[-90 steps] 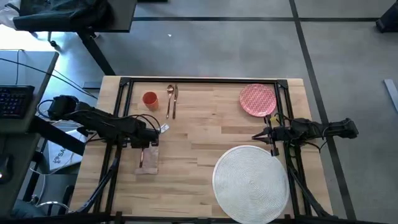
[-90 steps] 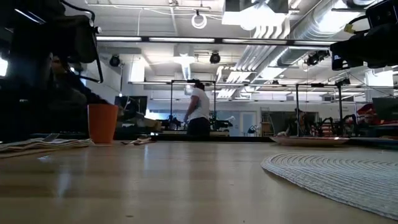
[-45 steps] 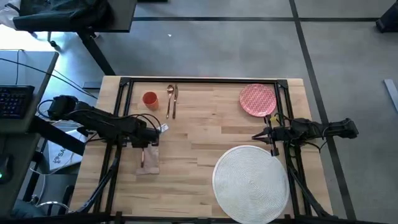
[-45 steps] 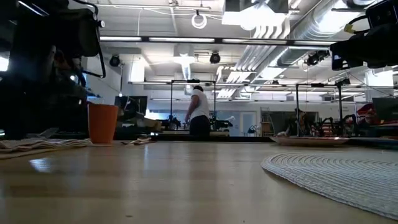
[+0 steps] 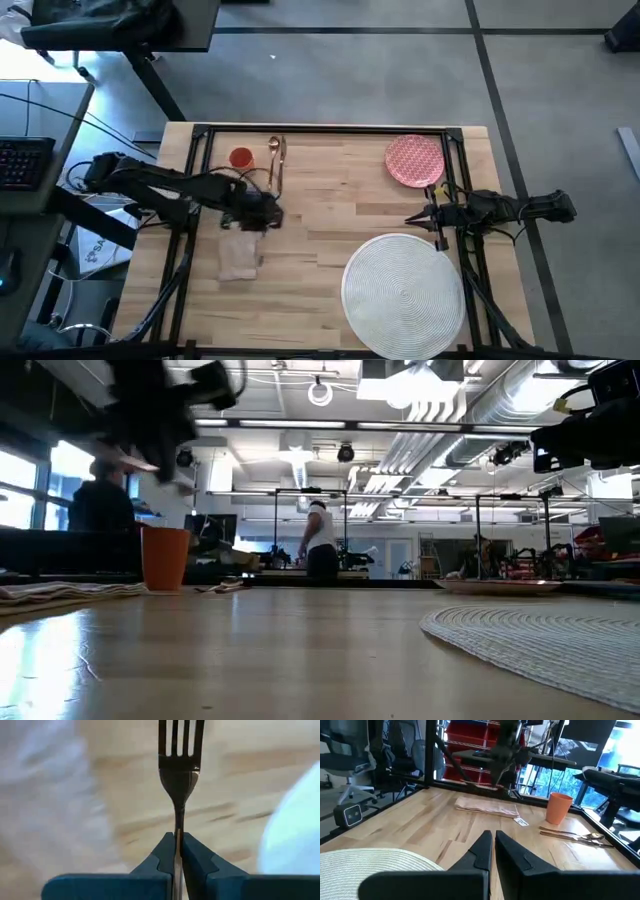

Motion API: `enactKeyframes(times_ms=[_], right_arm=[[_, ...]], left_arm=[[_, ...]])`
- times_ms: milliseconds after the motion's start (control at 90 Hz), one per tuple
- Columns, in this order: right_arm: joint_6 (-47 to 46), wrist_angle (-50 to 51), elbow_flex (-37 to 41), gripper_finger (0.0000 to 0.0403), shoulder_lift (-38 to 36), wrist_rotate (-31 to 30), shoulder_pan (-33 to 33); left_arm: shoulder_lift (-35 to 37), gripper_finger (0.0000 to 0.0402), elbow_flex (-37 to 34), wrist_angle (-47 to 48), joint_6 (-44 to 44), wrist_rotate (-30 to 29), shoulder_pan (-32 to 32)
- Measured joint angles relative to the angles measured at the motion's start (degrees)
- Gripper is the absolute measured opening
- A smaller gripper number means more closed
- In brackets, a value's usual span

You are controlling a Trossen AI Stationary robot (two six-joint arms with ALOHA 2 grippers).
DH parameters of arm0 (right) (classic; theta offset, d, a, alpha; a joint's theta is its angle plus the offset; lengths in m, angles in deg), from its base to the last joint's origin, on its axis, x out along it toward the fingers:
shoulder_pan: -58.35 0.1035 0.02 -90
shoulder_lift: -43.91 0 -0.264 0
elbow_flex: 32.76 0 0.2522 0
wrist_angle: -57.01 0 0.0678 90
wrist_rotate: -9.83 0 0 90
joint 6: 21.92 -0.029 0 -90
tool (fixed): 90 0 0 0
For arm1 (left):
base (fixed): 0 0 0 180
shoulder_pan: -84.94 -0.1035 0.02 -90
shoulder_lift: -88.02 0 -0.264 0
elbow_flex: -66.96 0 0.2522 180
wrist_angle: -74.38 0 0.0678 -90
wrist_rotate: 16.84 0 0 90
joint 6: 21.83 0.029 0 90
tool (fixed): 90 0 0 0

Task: Set table place
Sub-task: Adjust the gold fork

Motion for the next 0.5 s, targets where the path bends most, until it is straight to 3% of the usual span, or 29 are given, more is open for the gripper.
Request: enactKeyframes(times_ms=[267,500], right_arm=[[0.0,0.0,0.0,0.0000,0.0,0.0,0.0],[0.0,0.0,0.0,0.0000,0.0,0.0,0.0]], left_arm=[[-21.2,0.0000,21.8,-1.2,17.3,-2.6,-13.5],[-30.9,0.0000,29.6,-1.0,28.6,-1.4,-26.9]])
